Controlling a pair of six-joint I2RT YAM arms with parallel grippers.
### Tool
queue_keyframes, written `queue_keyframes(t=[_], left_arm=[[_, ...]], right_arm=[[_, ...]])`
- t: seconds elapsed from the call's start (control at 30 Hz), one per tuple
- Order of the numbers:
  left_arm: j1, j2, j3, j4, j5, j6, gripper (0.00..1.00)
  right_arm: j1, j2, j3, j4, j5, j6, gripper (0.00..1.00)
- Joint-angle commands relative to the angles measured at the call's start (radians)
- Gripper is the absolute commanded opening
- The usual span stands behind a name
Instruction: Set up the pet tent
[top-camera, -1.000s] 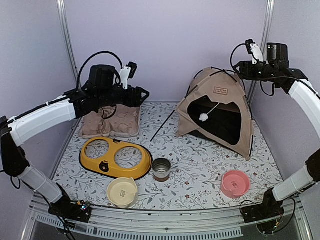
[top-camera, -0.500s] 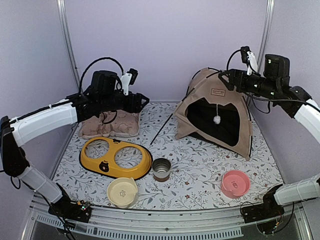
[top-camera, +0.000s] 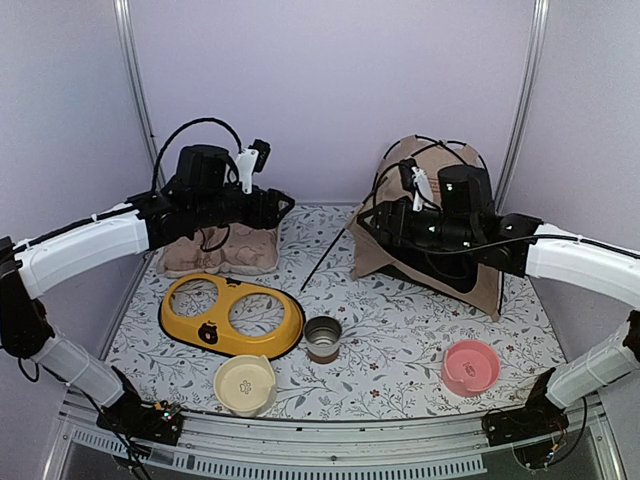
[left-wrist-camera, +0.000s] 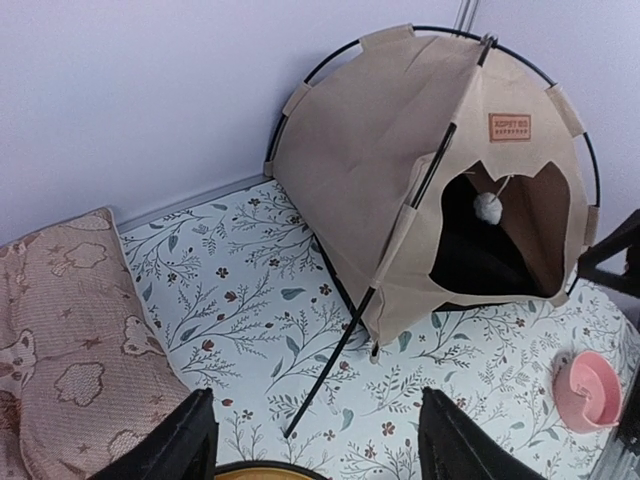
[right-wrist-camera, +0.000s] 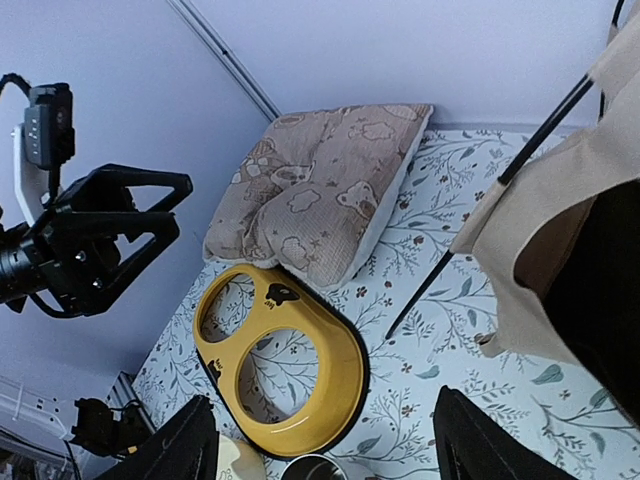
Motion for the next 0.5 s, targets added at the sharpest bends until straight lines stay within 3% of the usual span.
queue_keyframes(t=[0.0,0.47], left_arm=[[0.016,-0.05,-0.03,0.025,-0.017,-0.002,0.69],[0.024,-0.115,-0.096,0.036,-0.023,-0.001,0.69]], right_arm=[[0.05,0.081,-0.054,0.187,0.053,0.146,0.75],[0.085,0.391,-0.012,0.378,0.095,0.289,0.66]])
